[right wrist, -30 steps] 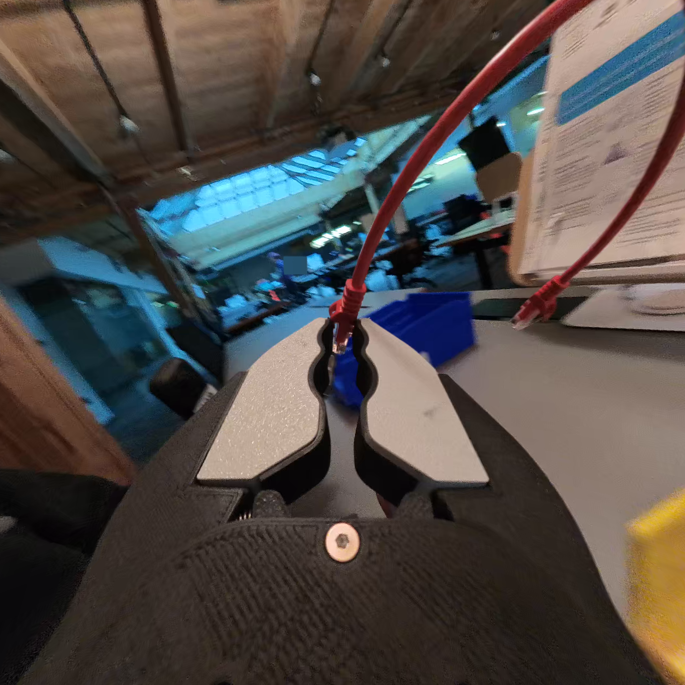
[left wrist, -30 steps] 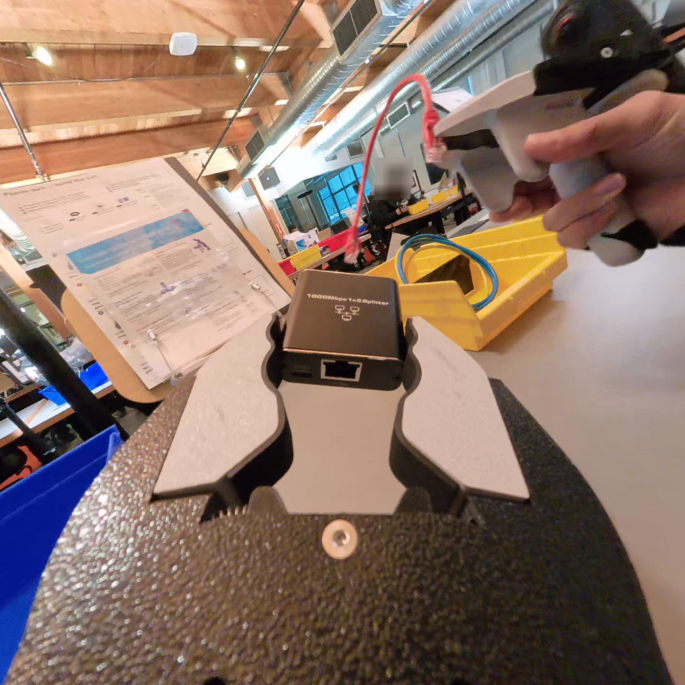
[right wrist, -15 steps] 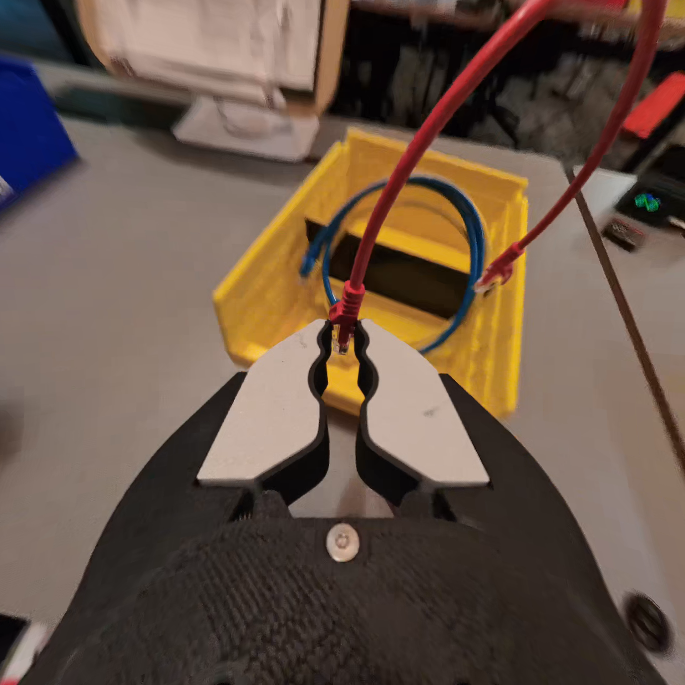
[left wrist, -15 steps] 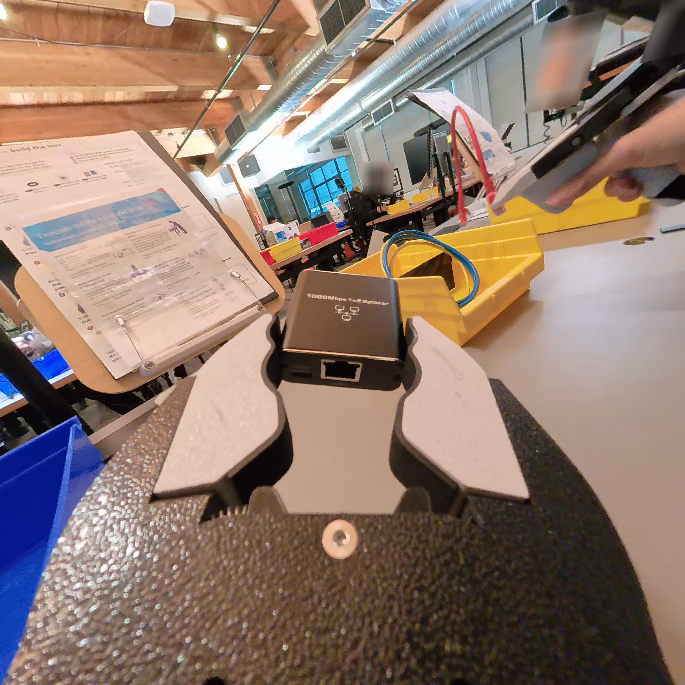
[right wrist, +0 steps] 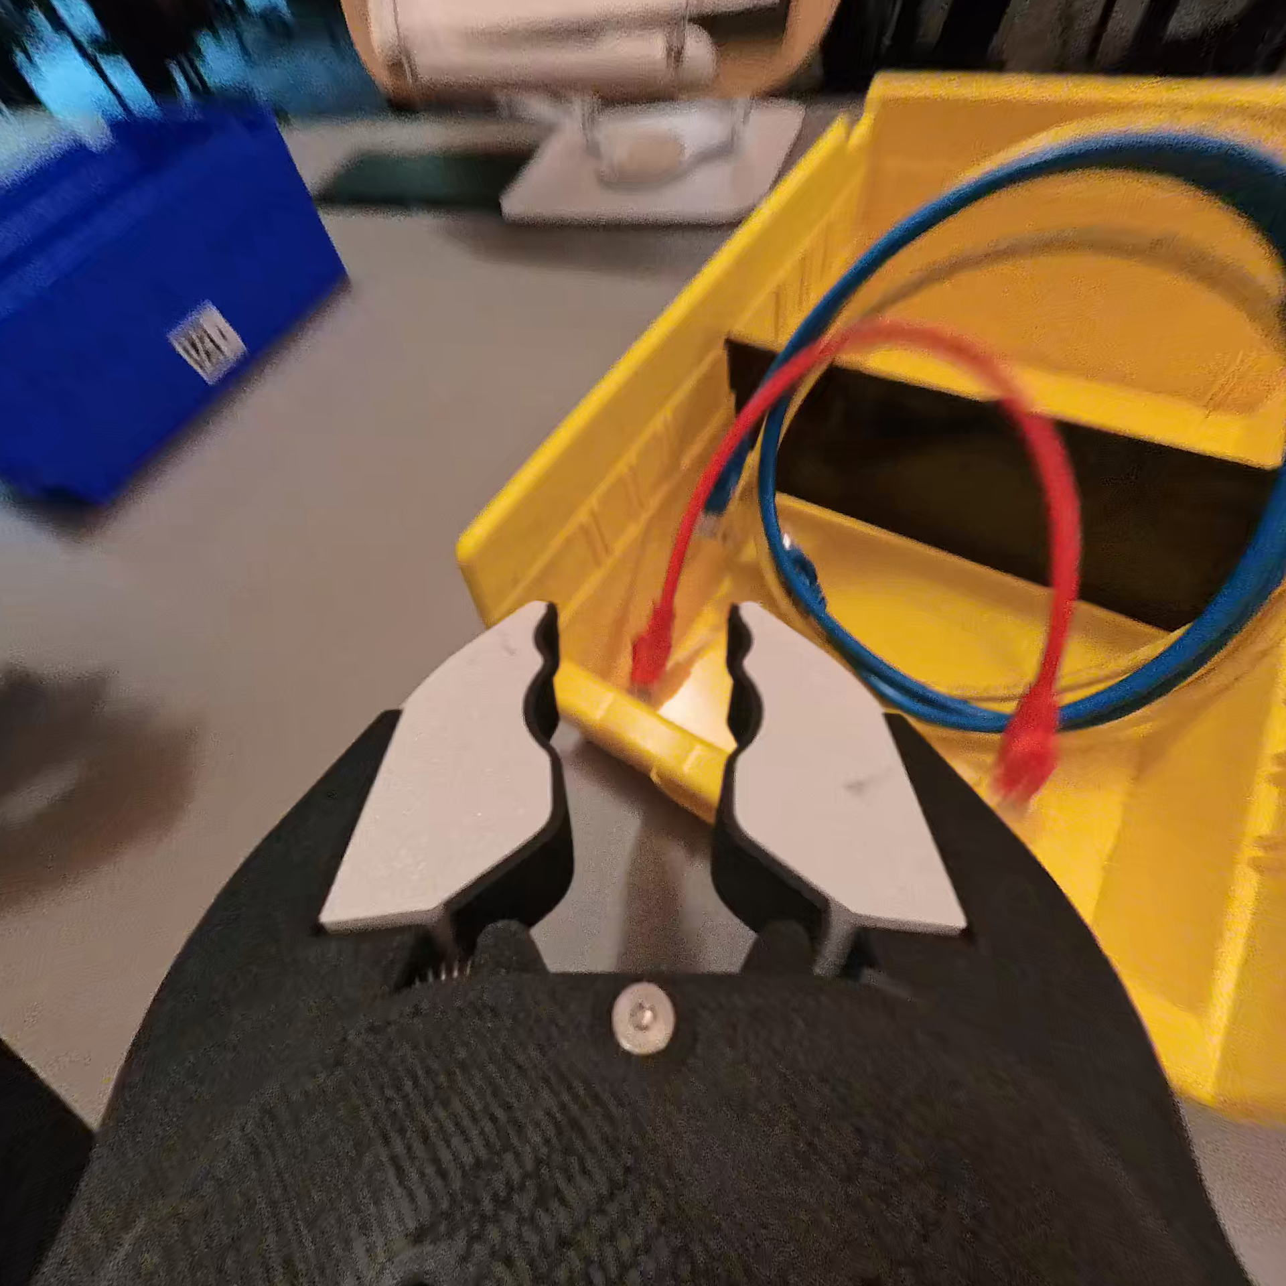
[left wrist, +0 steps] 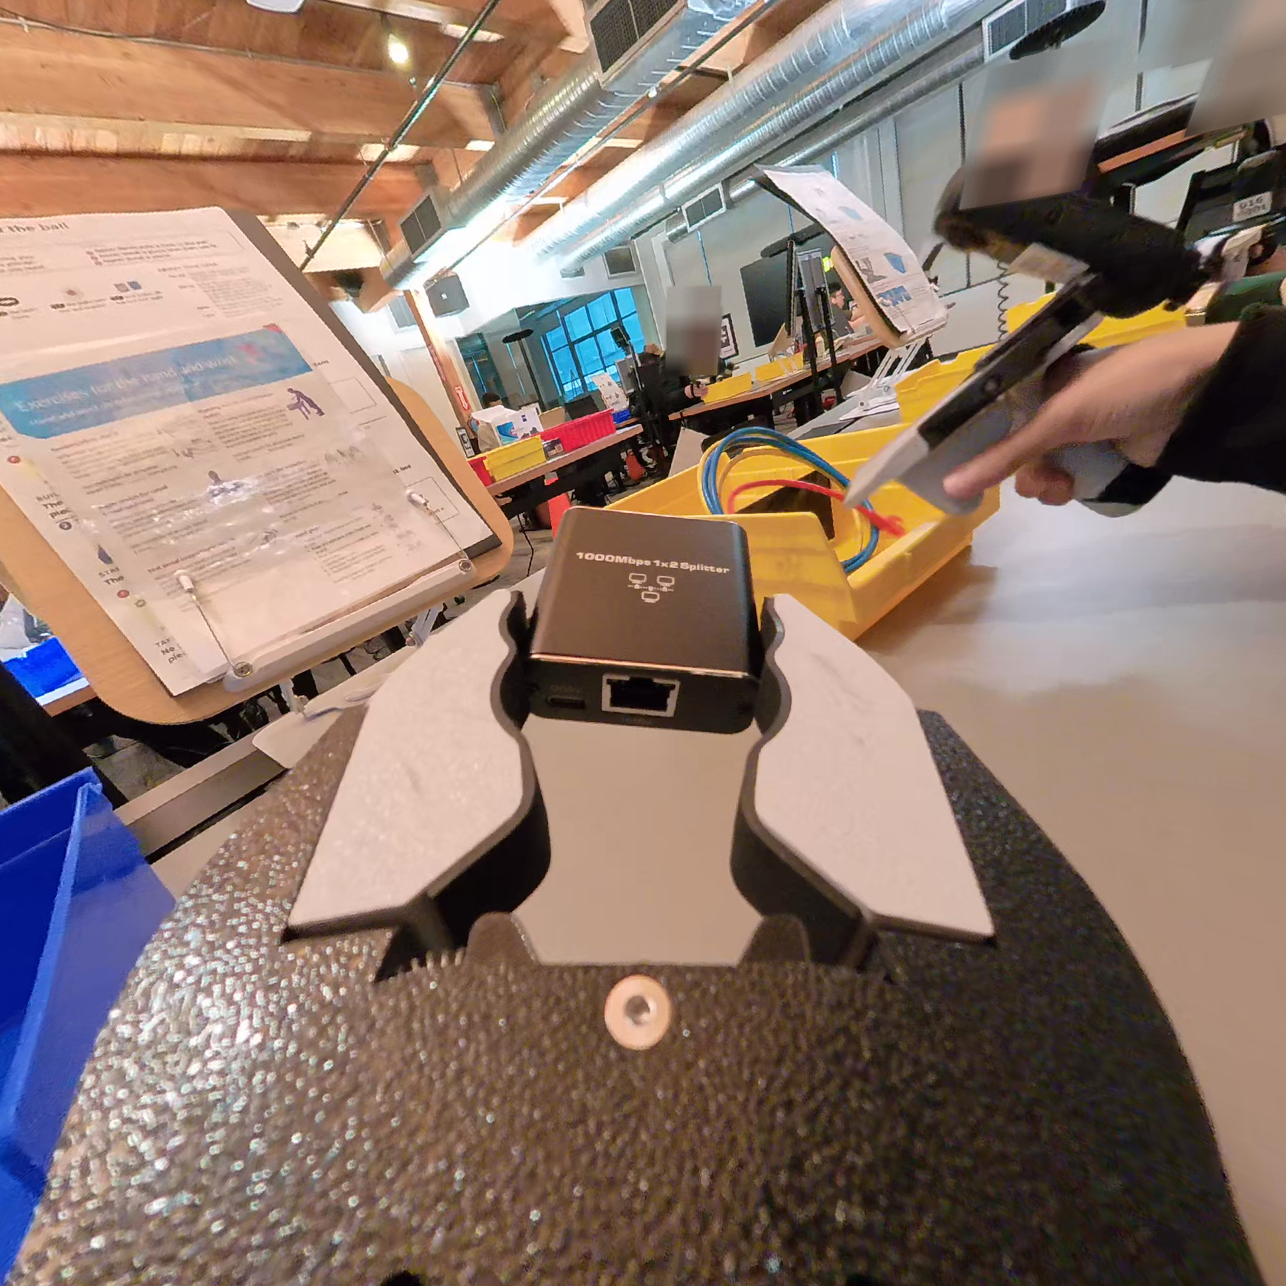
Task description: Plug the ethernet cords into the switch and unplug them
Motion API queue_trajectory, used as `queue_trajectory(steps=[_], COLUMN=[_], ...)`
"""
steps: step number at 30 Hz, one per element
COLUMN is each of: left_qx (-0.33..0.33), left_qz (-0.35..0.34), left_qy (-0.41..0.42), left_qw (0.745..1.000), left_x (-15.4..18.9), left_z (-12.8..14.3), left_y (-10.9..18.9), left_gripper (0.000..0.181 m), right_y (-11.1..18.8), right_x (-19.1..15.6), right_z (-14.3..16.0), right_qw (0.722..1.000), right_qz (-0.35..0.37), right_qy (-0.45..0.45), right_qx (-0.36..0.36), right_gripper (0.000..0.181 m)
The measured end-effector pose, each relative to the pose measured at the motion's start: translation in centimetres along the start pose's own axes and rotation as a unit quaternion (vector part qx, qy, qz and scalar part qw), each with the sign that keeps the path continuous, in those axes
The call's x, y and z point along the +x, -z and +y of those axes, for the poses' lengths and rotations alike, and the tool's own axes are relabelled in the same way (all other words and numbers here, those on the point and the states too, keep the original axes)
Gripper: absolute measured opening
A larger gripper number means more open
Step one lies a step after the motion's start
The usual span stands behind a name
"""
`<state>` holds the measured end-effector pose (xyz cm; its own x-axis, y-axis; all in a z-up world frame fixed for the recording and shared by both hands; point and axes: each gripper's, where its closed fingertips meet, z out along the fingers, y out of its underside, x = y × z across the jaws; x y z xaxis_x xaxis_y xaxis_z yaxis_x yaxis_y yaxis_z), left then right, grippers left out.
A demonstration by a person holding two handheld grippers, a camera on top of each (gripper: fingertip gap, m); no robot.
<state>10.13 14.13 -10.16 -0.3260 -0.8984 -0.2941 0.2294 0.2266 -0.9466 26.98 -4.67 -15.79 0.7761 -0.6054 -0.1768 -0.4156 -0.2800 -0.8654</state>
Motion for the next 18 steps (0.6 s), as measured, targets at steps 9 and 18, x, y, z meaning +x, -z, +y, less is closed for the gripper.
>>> queue_trajectory(steps=[9,18], left_qx=[0.010,0.003], left_qz=[0.053,0.122], left_qy=[-0.014,-0.195], left_qw=[0.998,0.973], left_x=[2.7,7.3], left_z=[-0.3,-0.6], left_y=[-0.6,-0.6], left_gripper=[0.063,0.063], right_y=[3.7,3.4], right_x=[-11.4,-24.9], right_z=[-3.6,1.2], right_qw=[0.935,0.806], right_qz=[-0.338,-0.582], right_qy=[-0.080,-0.077], right_qx=[0.080,-0.070], right_gripper=[0.070,0.078])
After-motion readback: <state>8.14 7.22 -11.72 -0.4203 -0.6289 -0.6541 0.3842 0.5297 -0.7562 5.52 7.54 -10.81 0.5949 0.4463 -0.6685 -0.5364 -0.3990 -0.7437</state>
